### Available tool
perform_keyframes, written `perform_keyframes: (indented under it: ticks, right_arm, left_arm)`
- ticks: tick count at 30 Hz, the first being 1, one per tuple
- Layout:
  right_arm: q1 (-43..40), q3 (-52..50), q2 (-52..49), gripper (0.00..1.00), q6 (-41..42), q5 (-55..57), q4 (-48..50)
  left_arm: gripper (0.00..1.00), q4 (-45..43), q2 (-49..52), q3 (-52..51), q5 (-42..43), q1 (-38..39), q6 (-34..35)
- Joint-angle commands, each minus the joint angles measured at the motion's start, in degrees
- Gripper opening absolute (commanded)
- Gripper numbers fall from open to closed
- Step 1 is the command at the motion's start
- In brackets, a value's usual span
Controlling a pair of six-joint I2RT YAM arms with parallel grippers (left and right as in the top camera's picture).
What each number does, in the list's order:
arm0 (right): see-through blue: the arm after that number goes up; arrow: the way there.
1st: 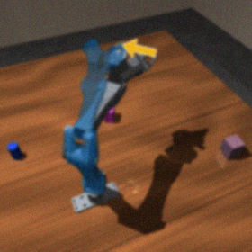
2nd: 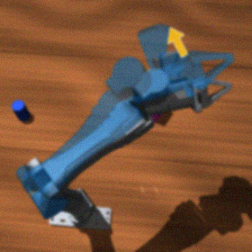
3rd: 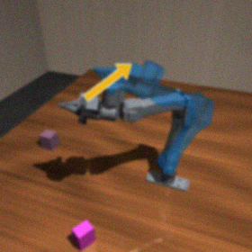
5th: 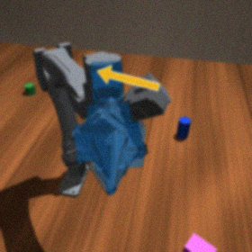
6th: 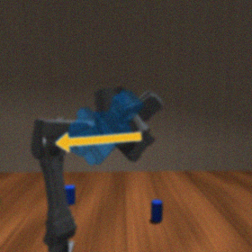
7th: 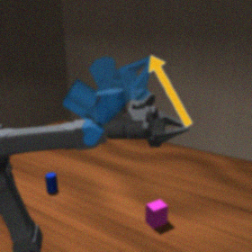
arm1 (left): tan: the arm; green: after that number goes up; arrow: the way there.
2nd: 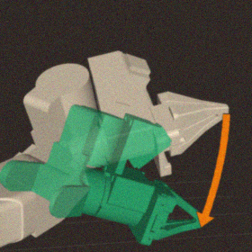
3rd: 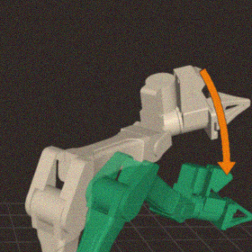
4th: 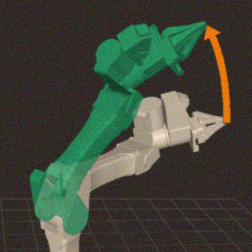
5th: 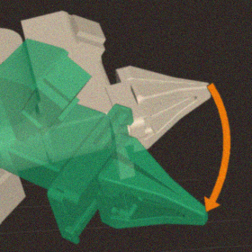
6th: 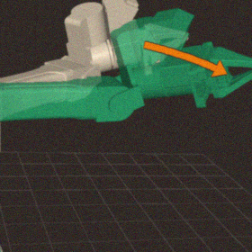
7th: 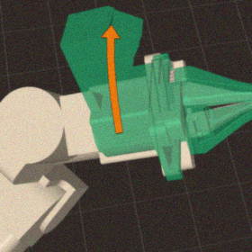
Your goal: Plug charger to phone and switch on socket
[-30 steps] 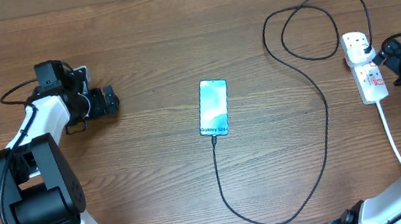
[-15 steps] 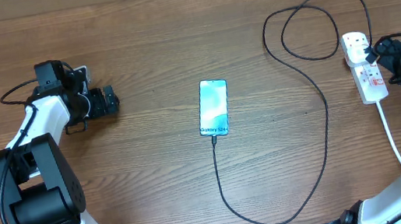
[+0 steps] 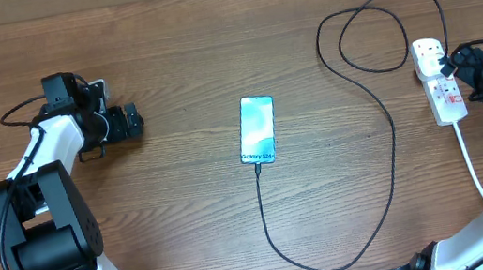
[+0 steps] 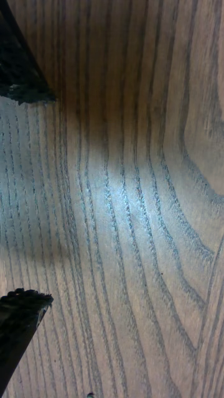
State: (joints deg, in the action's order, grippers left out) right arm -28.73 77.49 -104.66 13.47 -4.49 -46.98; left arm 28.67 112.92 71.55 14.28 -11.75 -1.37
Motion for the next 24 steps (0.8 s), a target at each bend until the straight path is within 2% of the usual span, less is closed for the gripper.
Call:
perform_keyframes:
  ticks: [1,24]
  right_arm:
    - [0.1,-0.4,0.1,1.00,-0.2,-0.1,0.3]
    - [0.1,-0.4,0.1,1.00,-0.2,-0.1,0.3]
  left_arm:
    - [1.00,0.0,-1.3,0.2,-0.3,-0.1,0.7]
    - [1.00,-0.2,-1.9,0.2,-0.3,-0.1,0.7]
